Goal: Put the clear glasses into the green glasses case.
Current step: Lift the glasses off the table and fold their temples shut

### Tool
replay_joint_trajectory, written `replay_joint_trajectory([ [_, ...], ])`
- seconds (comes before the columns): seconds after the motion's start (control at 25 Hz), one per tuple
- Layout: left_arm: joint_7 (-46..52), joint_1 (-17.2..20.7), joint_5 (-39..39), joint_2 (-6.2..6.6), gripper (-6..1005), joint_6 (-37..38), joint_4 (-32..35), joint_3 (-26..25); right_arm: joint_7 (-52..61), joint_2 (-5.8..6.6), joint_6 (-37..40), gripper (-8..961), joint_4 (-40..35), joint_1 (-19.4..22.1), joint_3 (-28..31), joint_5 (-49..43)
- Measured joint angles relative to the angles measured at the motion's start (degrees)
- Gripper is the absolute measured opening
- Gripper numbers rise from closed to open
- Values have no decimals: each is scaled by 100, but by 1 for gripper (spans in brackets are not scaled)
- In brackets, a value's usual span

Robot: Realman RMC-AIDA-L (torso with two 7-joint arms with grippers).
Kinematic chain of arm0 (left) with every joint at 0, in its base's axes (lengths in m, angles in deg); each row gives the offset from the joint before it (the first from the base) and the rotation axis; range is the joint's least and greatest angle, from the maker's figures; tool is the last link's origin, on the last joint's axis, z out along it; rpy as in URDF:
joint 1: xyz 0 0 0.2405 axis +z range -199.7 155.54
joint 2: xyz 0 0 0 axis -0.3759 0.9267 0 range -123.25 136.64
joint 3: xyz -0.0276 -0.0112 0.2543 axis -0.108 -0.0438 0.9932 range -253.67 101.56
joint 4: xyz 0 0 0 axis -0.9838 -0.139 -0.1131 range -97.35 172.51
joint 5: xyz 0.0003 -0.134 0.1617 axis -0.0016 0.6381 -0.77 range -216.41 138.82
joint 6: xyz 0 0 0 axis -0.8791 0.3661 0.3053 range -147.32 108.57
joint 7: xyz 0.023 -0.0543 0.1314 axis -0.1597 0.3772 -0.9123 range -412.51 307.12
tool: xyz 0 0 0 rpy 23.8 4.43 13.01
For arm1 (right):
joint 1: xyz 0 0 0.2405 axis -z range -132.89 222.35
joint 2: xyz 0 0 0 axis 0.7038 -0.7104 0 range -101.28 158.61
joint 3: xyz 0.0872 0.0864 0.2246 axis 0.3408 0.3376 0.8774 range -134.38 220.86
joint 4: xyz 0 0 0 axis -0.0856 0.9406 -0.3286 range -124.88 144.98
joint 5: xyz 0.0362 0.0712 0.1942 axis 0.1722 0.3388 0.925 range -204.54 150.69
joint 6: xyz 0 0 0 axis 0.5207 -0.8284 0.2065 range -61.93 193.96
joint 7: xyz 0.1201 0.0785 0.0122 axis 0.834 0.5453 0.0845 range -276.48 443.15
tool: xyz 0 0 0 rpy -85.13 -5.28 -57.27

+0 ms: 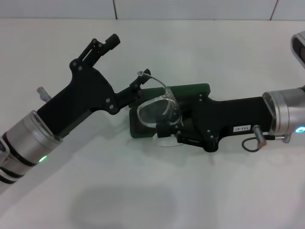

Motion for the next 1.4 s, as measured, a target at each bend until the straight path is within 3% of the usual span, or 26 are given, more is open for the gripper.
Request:
replay_joint_trajectory([
  [0.44,-38,-2,49,11,875,-234,-10,-29,73,49,338,123,-285,21,-1,-149],
  [0.84,-546,-34,54,-17,875,-309,-19,-28,57,-175,356,123,-520,-28,-19,-316],
  [1.4,-477,-82,11,-18,875,251,-22,4,436,-195,-20,123,-458,-38,-44,-363],
])
